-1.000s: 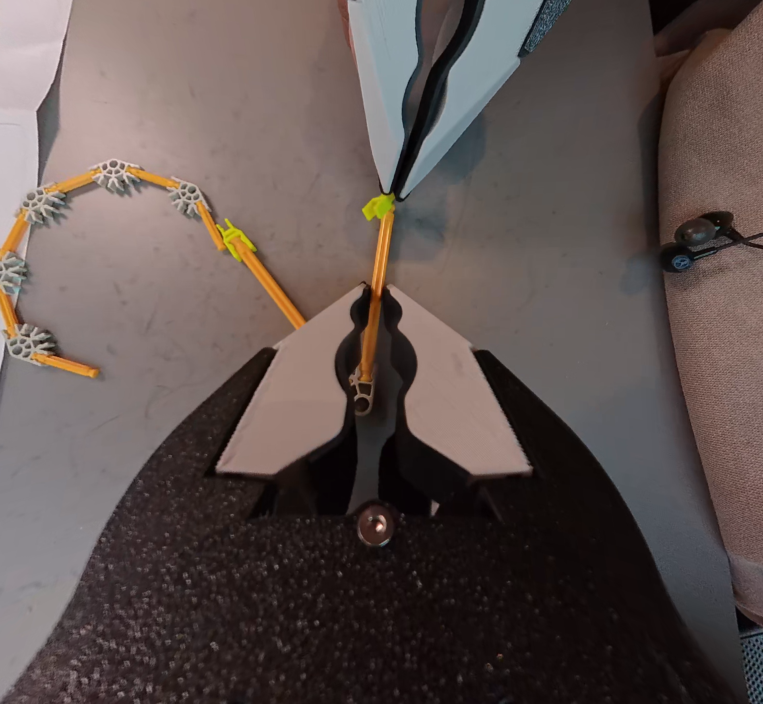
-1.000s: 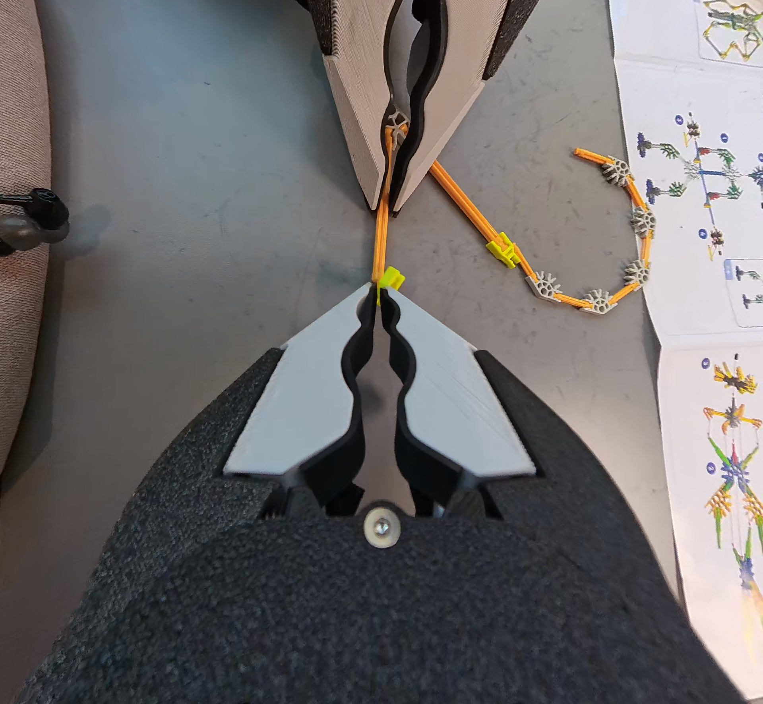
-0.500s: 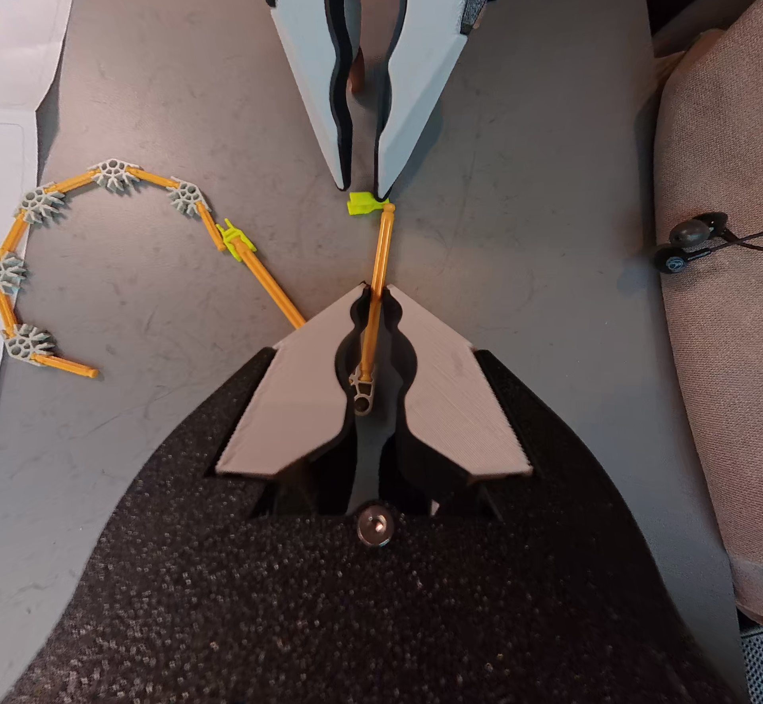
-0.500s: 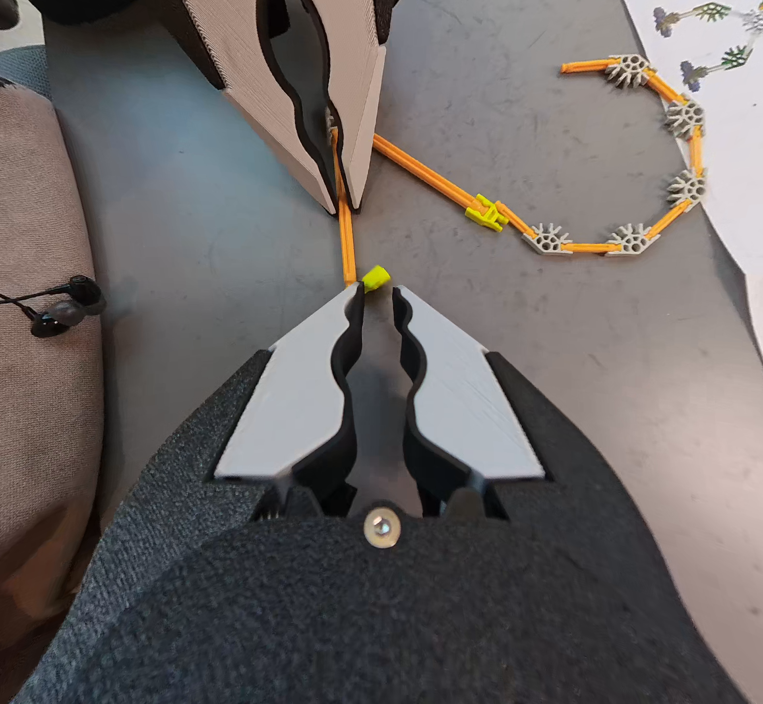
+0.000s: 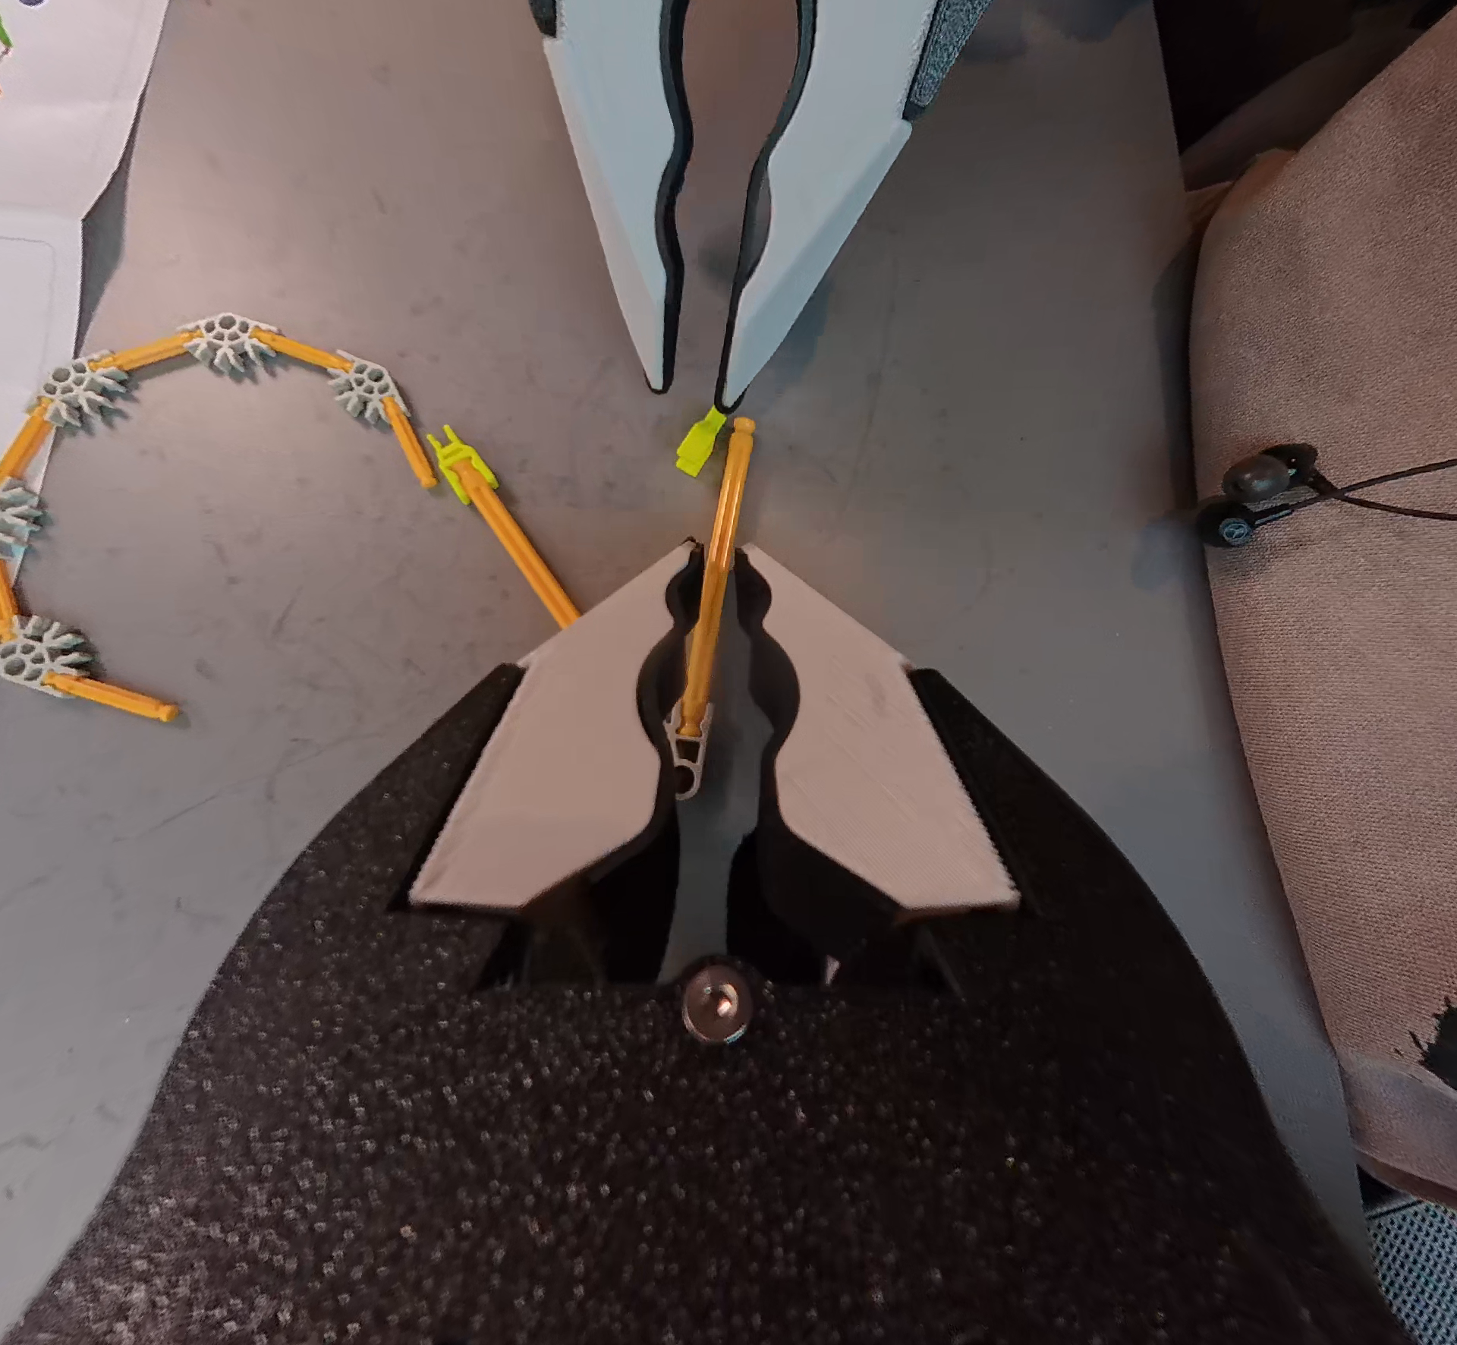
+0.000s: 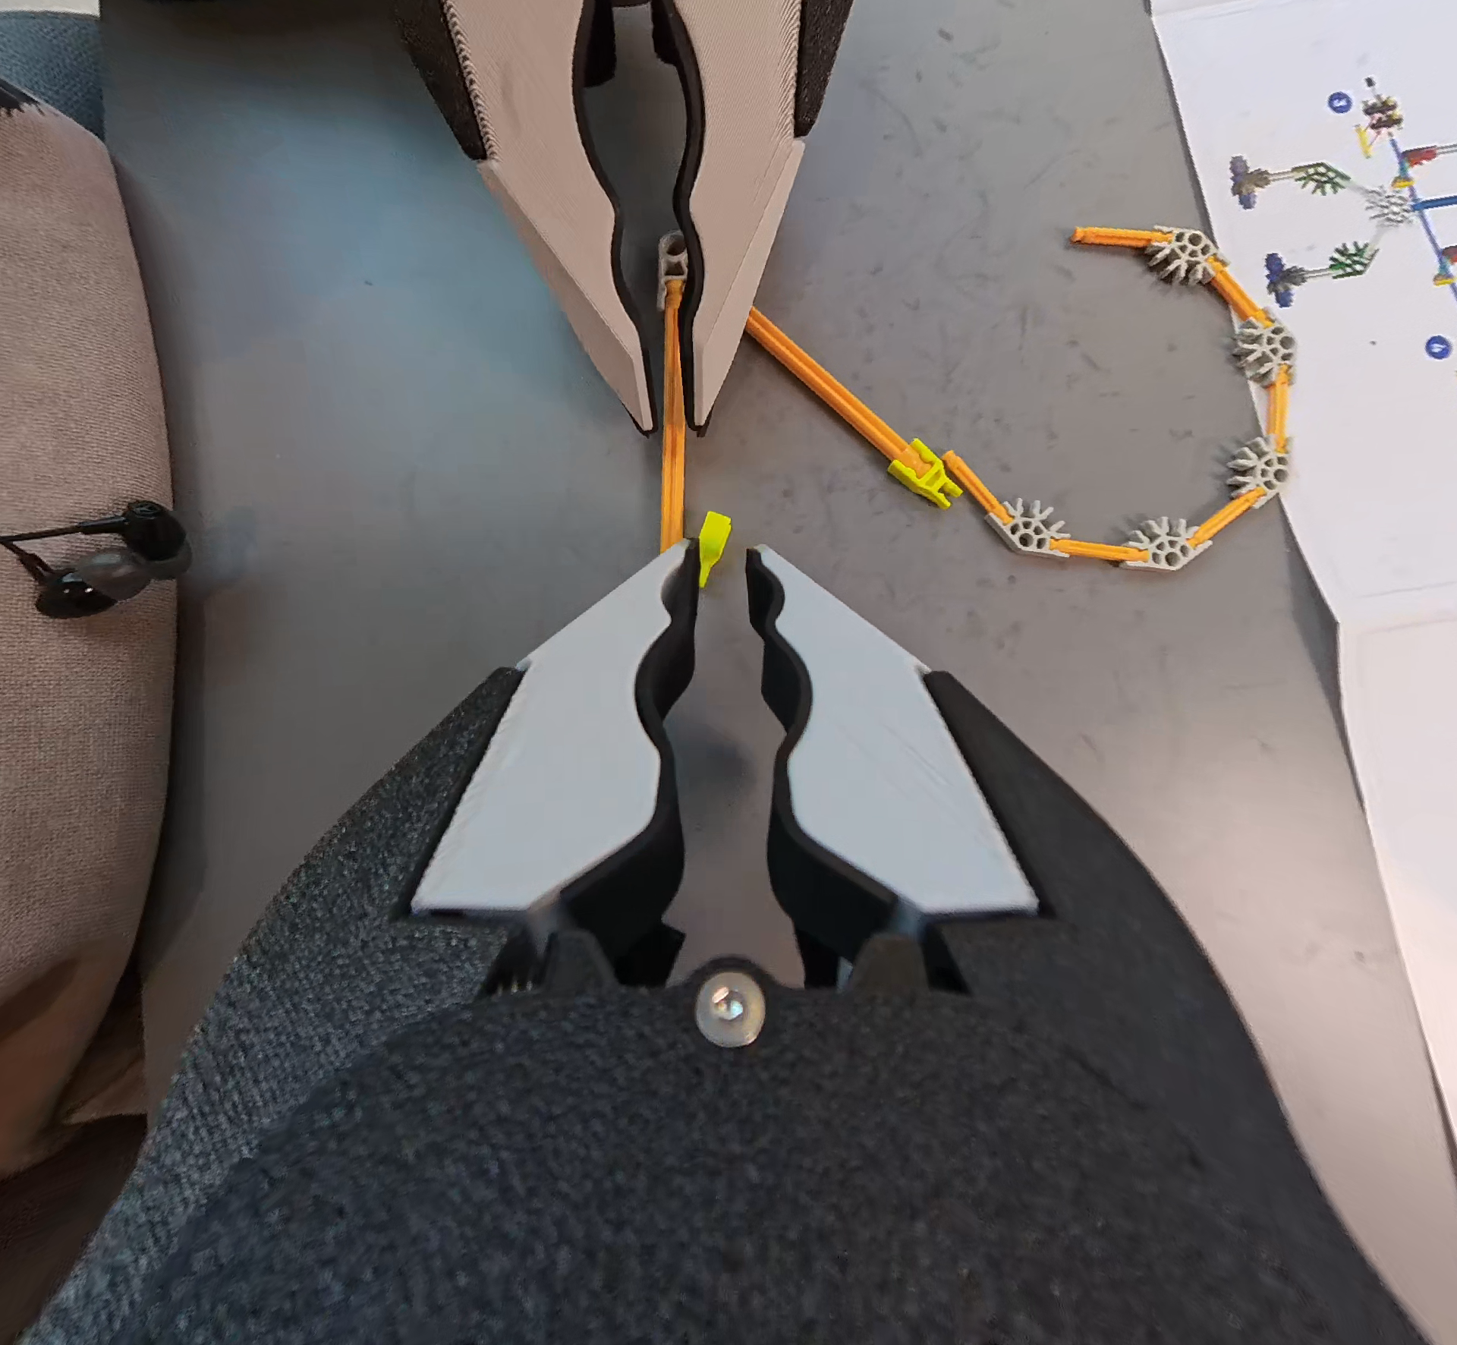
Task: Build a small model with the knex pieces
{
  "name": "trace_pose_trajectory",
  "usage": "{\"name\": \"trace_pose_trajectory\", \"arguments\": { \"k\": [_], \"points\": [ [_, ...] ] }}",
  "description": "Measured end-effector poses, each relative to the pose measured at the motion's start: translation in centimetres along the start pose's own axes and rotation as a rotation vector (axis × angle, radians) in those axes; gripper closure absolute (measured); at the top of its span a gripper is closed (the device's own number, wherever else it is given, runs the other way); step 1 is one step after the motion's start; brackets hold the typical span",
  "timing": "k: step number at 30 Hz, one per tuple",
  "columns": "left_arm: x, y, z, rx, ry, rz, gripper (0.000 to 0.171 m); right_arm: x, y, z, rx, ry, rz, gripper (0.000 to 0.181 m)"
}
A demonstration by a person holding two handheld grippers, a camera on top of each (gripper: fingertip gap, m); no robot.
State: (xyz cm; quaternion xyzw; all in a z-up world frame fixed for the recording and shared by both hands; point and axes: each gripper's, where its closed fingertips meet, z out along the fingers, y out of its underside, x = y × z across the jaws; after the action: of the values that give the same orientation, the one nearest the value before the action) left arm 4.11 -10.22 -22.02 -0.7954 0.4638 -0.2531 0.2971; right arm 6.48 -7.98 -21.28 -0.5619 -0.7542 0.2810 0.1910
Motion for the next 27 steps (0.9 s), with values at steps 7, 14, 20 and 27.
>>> {"name": "trace_pose_trajectory", "arguments": {
  "k": [7,14,20,27],
  "points": [
    [0.2,-1.0,-0.2,0.061,0.023,-0.04,0.162,-0.3,0.3,0.8,-0.037,0.028,-0.128,0.176],
    [0.3,-4.0,-1.2,0.265,0.171,-0.293,0.156,-0.5,-2.3,-1.2,0.053,0.284,-0.532,0.176],
    [0.8,-4.3,-1.3,0.278,0.198,-0.293,0.161,-1.1,-3.4,-2.1,0.071,0.382,-0.656,0.177],
    [0.1,-4.3,-1.3,0.253,0.023,-0.076,0.161,-1.7,-3.4,-2.8,0.172,0.169,-0.317,0.155]
  ]
}}
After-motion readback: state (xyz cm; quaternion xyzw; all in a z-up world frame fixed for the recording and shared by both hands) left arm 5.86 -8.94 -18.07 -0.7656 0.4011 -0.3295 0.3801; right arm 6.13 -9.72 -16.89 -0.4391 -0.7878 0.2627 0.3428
